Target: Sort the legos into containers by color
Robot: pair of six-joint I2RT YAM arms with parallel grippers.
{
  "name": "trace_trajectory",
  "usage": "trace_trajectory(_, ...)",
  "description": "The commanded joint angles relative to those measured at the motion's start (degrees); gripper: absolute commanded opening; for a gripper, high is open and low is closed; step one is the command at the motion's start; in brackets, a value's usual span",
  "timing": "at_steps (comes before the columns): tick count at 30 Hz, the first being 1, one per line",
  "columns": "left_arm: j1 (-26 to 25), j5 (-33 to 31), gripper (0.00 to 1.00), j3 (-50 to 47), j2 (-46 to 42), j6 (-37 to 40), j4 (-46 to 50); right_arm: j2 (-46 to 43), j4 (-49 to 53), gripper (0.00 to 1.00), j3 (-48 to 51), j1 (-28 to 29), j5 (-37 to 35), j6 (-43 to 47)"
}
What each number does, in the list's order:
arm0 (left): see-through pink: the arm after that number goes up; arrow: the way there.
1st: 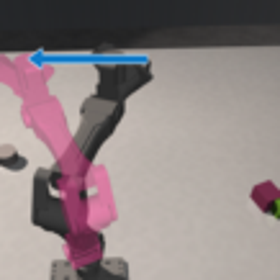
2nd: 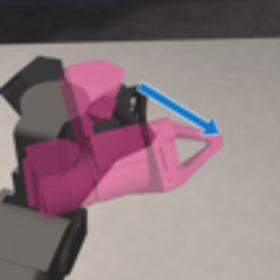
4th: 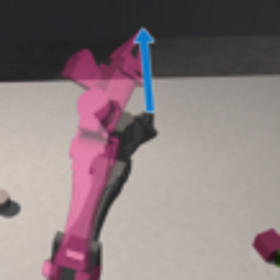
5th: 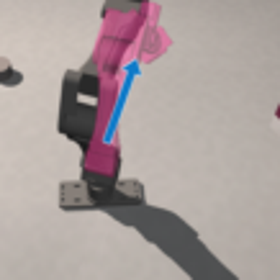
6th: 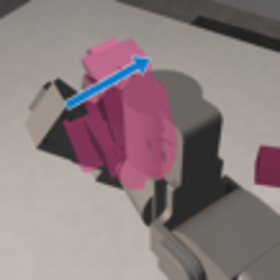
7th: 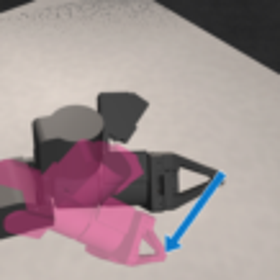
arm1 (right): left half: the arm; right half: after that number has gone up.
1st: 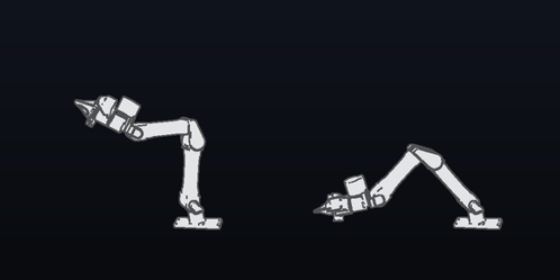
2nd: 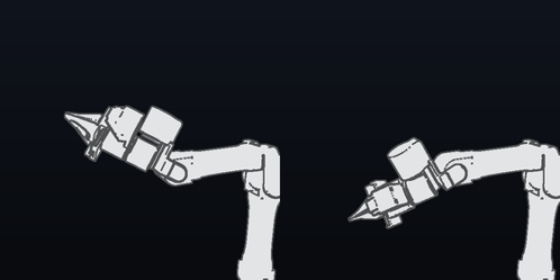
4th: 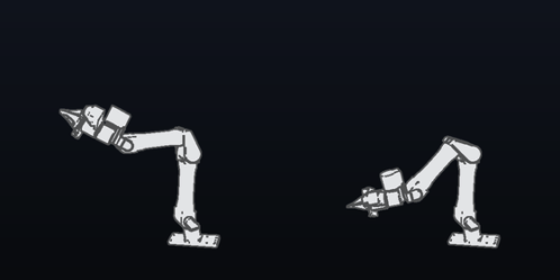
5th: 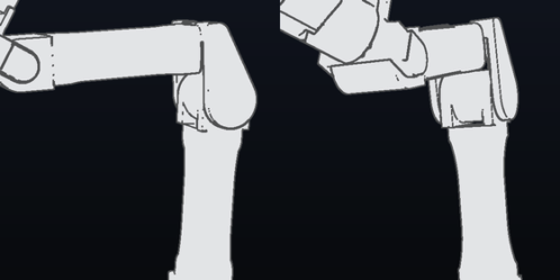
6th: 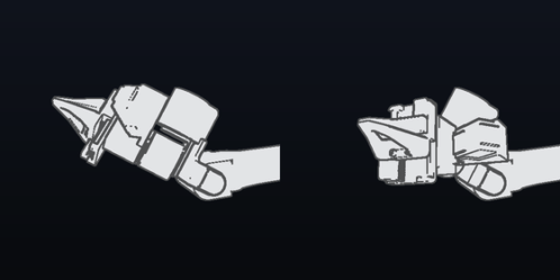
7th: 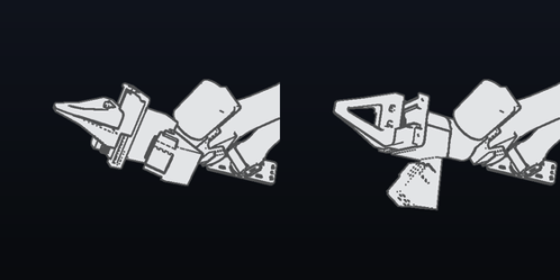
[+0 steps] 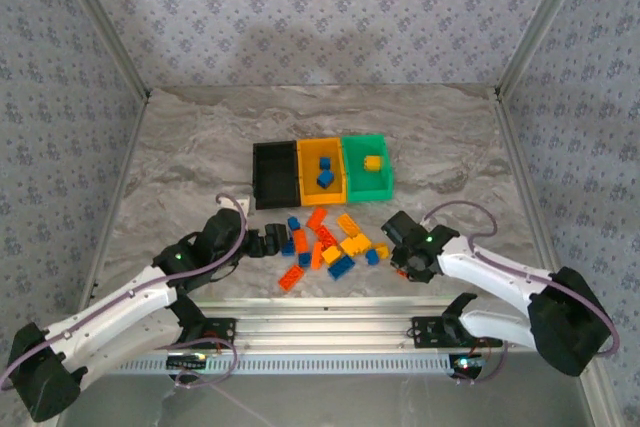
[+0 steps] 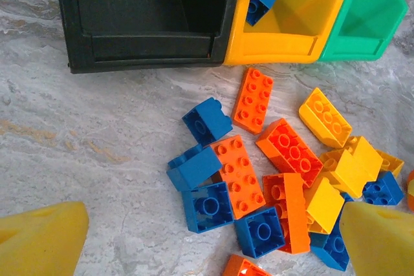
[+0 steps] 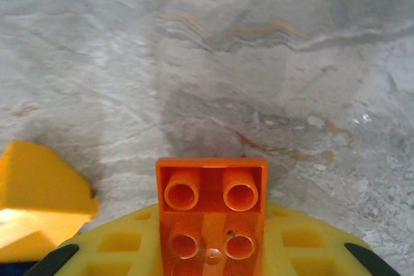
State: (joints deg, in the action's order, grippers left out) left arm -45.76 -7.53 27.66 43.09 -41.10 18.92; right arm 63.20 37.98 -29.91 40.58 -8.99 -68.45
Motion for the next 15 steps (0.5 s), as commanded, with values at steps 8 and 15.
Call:
trace_trajectory(8,1.1,0.1,1.00,-1.9,-6.5,-3.1,4.7,11.1,-6.8,0.14,-24.7,5.1,2.6,22.0)
trace_trajectory(15,2.0,3.1,0.99,-1.0,-7.3,-3.3,9.9,35.8,-6.8,0.16,-54.2,9.8,7.3,34.8)
